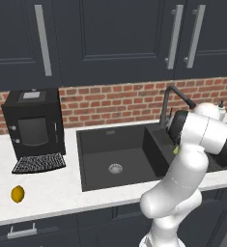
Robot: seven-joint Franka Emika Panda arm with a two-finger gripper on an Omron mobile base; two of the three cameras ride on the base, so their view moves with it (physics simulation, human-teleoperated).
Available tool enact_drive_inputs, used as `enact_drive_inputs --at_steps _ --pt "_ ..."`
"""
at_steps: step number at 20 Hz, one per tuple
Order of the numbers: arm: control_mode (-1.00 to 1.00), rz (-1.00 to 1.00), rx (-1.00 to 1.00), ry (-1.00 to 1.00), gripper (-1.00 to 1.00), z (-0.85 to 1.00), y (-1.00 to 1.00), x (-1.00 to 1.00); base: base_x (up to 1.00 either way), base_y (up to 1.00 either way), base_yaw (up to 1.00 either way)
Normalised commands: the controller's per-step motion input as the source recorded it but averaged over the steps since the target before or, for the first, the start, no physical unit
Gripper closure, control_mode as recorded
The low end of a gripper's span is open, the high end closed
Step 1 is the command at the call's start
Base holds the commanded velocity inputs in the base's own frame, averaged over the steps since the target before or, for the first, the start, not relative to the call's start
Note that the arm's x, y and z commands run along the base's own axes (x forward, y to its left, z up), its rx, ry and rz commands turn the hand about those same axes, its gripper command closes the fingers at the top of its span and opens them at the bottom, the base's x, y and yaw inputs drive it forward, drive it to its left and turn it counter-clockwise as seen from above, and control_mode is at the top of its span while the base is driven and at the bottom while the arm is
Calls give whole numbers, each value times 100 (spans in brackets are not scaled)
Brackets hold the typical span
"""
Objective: Pick the lemon wedge from the sink and place it in the bowl. Then pick the bowl and place it in the microwave. Then close the microwave door and press the start button.
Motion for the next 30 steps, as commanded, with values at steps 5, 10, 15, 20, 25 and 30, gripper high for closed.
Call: enact_drive_inputs --at_steps 5,10,15,20,25,30 --pt "-100 0 0 13 -100 -12 -20 15 0 0 0" --pt "-100 0 0 5 -100 -1 -8 24 0 0 0" --pt "-100 1 4 1 -100 -2 0 33 0 0 0" --pt "-100 3 10 8 -100 -15 0 37 0 0 0" --pt "-100 0 5 11 -100 -30 0 40 0 0 0" --pt "-100 0 0 13 -100 -32 -7 32 0 0 0"
